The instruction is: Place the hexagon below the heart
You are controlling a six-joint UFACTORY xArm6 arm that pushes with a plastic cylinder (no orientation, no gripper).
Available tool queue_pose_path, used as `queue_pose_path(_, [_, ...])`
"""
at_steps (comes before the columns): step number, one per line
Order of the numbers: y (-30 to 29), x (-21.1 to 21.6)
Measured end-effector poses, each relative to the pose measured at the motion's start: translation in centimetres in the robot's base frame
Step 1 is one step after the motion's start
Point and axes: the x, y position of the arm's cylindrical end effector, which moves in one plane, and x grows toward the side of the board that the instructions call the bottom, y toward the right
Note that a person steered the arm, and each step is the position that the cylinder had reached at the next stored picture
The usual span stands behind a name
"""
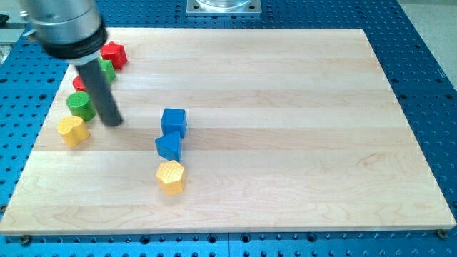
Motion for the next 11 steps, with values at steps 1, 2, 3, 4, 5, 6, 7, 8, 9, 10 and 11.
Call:
queue_pose_path(1, [0.8, -5.7])
queue_pose_path(2, [6.1, -8.1])
queue_pose_path(3, [19.6, -6.2])
queue_pose_path(4, [24.3, 3.2])
queue_pose_path(5, [23.4, 12.7])
queue_pose_path(6, [17.5, 12.7])
queue_pose_path(7, [15.5, 14.8])
queue_pose_path(8, [13.1, 15.1])
queue_pose_path(9, [5.3, 14.8])
queue_pose_path(10, [3.7, 14.5])
queue_pose_path(11, [6.8, 12.4])
